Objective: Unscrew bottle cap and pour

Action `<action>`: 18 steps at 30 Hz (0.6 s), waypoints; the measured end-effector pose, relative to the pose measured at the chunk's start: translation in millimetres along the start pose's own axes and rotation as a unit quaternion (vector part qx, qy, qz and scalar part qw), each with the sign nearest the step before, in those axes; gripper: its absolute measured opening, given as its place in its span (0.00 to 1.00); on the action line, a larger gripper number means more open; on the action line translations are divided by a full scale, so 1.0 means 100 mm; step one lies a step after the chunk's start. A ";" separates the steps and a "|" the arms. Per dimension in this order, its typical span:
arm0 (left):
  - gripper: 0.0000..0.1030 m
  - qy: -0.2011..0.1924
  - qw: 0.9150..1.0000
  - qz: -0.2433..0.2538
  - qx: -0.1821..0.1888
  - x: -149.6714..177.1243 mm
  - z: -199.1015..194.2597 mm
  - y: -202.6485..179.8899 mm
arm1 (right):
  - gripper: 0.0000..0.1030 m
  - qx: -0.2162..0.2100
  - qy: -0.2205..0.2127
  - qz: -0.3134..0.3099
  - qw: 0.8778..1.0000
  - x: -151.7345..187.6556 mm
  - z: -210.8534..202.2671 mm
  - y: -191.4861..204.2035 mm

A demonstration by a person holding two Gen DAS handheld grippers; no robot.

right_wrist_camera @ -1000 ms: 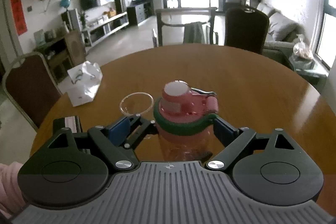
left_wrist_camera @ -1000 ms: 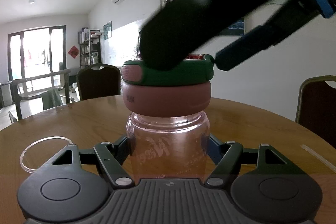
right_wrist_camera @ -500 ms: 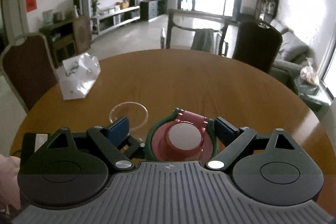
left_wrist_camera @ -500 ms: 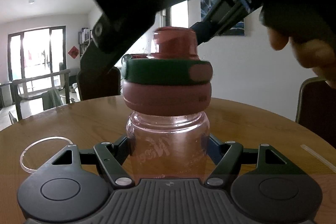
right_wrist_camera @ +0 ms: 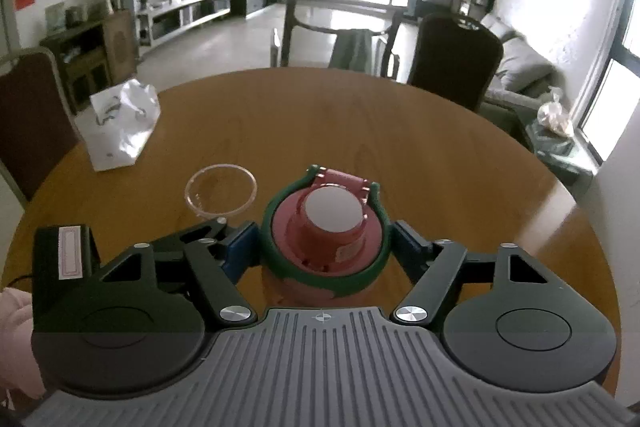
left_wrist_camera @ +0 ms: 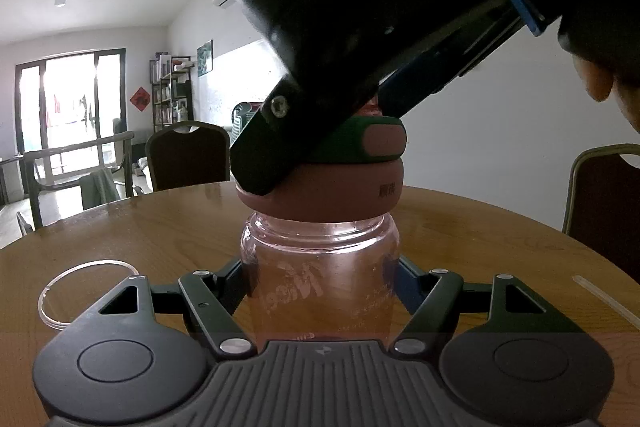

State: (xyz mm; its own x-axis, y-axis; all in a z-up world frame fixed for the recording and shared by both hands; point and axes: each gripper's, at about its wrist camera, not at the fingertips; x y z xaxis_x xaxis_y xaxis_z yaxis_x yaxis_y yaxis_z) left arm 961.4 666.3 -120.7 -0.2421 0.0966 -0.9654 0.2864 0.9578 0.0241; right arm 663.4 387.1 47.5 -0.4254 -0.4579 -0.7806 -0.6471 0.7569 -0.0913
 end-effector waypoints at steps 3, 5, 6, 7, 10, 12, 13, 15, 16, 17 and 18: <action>0.69 0.000 1.000 0.000 0.000 -0.01 0.27 0.36 | 0.73 -0.002 -0.002 0.001 1.000 0.00 -0.03 -0.01; 0.69 0.000 1.000 0.002 0.001 0.03 0.06 0.08 | 0.76 -0.003 -0.003 0.002 1.000 0.01 -0.05 -0.02; 0.69 -0.001 1.000 0.003 0.002 0.07 -0.18 -0.22 | 0.76 -0.004 -0.004 0.002 1.000 0.01 -0.06 -0.03; 0.69 -0.001 1.000 0.004 0.002 0.07 -0.11 -0.14 | 0.78 -0.005 -0.004 0.002 1.000 0.01 -0.07 -0.03; 0.69 -0.002 1.000 0.003 0.002 0.08 -0.10 -0.12 | 0.81 -0.007 -0.006 0.004 1.000 0.01 -0.09 -0.04; 0.69 -0.001 1.000 0.003 0.002 0.08 -0.04 -0.05 | 0.81 -0.008 -0.007 0.004 1.000 0.02 -0.11 -0.05; 0.69 -0.001 1.000 0.004 0.002 0.08 0.04 0.05 | 0.81 -0.009 -0.008 0.005 1.000 0.02 -0.12 -0.05; 0.69 -0.002 1.000 0.004 0.002 0.07 0.17 0.21 | 0.81 -0.010 -0.009 0.005 1.000 0.02 -0.14 -0.06; 0.69 -0.002 1.000 0.004 0.002 0.07 0.13 0.15 | 0.82 -0.011 -0.010 0.006 1.000 0.02 -0.15 -0.07; 0.69 -0.002 1.000 0.003 0.001 0.08 0.12 0.13 | 0.84 -0.012 -0.010 0.006 1.000 0.03 -0.16 -0.07; 0.69 -0.002 1.000 0.003 0.001 0.07 0.14 0.14 | 0.86 -0.013 -0.011 0.006 1.000 0.03 -0.17 -0.07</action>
State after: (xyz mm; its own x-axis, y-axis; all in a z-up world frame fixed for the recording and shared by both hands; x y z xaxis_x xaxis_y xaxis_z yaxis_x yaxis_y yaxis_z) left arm 976.8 677.1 -131.2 -0.2367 0.1019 -0.9662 0.2906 0.9564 0.0297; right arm 656.4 372.6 56.2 -0.4192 -0.4384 -0.7950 -0.6588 0.7494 -0.0659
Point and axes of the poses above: each gripper's, at about its wrist camera, not at the fingertips, and z roughly the way its jaws point, y to its left, x to its underside
